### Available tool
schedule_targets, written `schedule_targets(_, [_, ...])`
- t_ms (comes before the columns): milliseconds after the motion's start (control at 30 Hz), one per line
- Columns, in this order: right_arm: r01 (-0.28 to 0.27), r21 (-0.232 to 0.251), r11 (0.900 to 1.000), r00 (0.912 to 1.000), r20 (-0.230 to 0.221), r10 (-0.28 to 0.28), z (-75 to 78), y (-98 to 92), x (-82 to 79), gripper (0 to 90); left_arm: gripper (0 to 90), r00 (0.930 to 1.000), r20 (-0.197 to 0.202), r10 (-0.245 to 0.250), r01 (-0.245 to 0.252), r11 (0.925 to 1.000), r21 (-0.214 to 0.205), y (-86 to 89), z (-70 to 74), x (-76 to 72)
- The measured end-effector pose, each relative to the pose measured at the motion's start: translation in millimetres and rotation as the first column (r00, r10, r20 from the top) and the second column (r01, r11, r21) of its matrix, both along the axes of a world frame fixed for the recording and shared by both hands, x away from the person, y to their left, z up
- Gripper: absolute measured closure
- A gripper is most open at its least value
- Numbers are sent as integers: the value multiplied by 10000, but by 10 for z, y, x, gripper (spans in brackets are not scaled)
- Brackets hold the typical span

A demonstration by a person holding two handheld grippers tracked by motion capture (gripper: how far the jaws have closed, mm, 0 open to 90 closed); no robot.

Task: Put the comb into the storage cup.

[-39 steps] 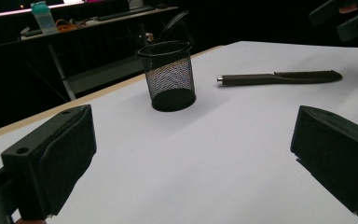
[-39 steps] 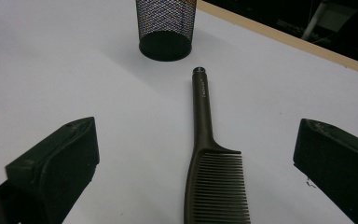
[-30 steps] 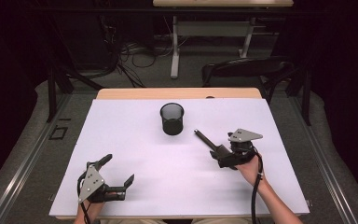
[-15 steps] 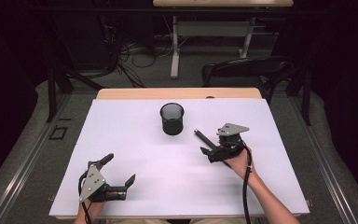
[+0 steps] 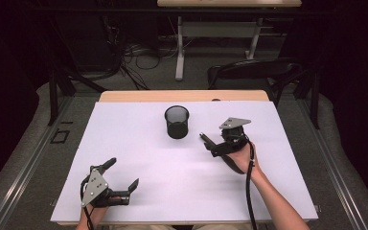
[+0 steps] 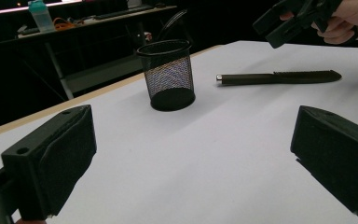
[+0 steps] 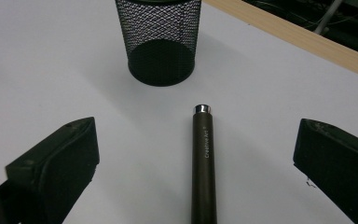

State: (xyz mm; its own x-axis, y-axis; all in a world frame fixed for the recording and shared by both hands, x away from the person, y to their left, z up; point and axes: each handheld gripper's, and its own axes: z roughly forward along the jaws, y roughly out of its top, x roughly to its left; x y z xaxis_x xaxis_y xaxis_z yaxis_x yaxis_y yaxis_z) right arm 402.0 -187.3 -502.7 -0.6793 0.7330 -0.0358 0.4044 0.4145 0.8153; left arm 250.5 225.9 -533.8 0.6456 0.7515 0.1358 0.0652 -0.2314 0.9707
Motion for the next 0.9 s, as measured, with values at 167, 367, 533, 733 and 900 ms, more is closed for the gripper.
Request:
schedule_targets(167, [24, -41, 10000, 10000, -81, -24, 47, 1, 77, 0, 1, 10000, 1, 60, -60, 10000, -14, 3, 0, 3])
schedule_targets(367, [161, -107, 9998, 9993, -323, -165, 72, -8, 180, 0, 1, 10000, 57, 21, -21, 10000, 3, -8, 7, -13])
schedule_targets(533, [313, -197, 9993, 9984, -474, -322, 61, -6, 262, 0, 0, 10000, 0, 42, -42, 10000, 4, 4, 2, -1])
schedule_targets(733, [489, -348, 9982, 9961, -724, -513, 10, 3, 396, 164, 0, 10000, -22, 57, -57, 10000, 38, 13, 8, -13])
schedule_targets(900, [672, -474, 9966, 9925, -991, -716, -23, 14, 482, 336, 0, 10000, -54, -1, 2, 10000, 99, -6, 5, -14])
